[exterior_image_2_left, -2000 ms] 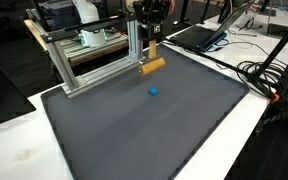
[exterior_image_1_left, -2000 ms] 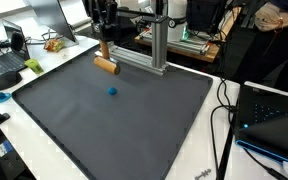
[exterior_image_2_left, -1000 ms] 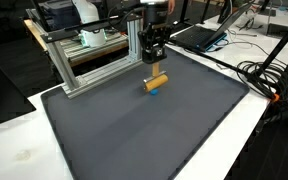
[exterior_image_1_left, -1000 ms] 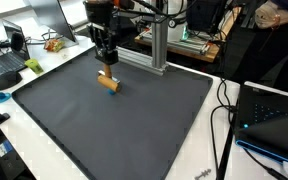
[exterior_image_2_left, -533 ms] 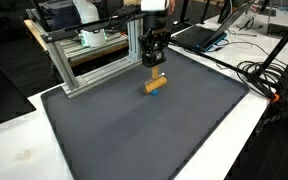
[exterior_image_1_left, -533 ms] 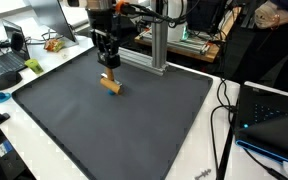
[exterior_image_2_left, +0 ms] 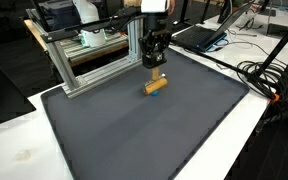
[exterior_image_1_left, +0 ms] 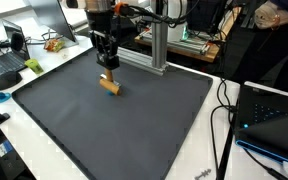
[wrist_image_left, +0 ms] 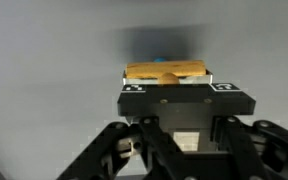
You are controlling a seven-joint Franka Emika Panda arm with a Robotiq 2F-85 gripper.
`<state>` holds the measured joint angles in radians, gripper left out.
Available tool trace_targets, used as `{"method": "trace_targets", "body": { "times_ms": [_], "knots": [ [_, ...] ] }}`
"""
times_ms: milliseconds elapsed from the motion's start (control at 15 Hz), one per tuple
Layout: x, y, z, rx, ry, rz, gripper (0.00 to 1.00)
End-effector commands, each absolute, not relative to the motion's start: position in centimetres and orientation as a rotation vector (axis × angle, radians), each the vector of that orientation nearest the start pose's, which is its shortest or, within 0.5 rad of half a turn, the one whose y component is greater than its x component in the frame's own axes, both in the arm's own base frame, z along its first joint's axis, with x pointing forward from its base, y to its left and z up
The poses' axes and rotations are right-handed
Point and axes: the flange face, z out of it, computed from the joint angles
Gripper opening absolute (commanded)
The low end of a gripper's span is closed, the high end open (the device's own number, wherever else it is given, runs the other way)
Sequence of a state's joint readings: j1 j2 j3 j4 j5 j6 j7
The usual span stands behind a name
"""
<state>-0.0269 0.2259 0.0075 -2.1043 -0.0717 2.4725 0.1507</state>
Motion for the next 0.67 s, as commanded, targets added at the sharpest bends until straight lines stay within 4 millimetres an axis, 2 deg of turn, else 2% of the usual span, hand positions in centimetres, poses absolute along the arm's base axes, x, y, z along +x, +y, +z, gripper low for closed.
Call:
{"method": "trace_targets", "body": {
  "times_ms": [0, 600],
  "knots": [
    [59.9, -1.1, 31.5, -3.152, 0.202, -0.226, 0.22],
    [60.6, -1.0, 29.9, -3.153, 0.192, -0.159, 0.22]
  ]
}}
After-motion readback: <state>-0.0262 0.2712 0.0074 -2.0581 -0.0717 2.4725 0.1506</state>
